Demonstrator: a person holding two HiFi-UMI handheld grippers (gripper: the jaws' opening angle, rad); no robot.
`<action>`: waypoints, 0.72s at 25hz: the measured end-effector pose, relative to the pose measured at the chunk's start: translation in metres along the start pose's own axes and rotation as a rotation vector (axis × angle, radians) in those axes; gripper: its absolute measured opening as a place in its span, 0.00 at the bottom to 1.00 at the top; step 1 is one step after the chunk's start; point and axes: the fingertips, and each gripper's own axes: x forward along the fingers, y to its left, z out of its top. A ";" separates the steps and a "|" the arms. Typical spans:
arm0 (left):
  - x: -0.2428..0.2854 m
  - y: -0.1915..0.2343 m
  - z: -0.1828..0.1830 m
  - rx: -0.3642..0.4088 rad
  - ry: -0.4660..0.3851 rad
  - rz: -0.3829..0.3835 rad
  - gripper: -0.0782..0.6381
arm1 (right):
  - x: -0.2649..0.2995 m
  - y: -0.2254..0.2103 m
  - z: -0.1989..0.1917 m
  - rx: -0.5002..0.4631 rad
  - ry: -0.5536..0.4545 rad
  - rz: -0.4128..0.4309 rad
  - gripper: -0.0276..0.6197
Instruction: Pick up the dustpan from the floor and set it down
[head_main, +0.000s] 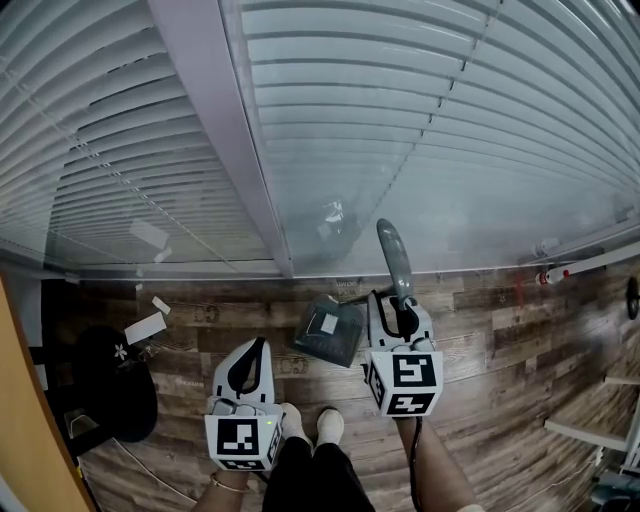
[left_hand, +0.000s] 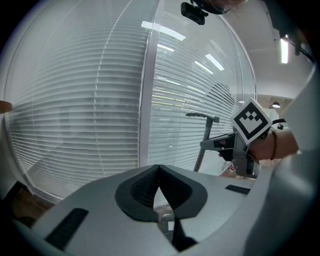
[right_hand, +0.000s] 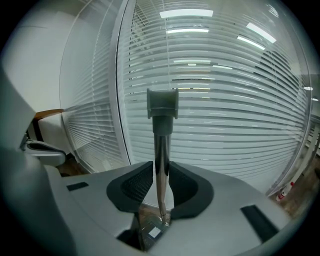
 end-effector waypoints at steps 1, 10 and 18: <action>-0.001 0.000 0.000 0.000 -0.003 -0.002 0.13 | 0.000 -0.001 0.000 -0.002 0.003 -0.002 0.19; -0.008 0.000 0.001 0.000 -0.016 0.002 0.13 | 0.000 -0.001 0.001 -0.010 0.003 0.004 0.26; -0.017 0.000 -0.002 -0.003 -0.022 -0.006 0.13 | -0.002 -0.002 -0.003 0.027 0.019 -0.015 0.34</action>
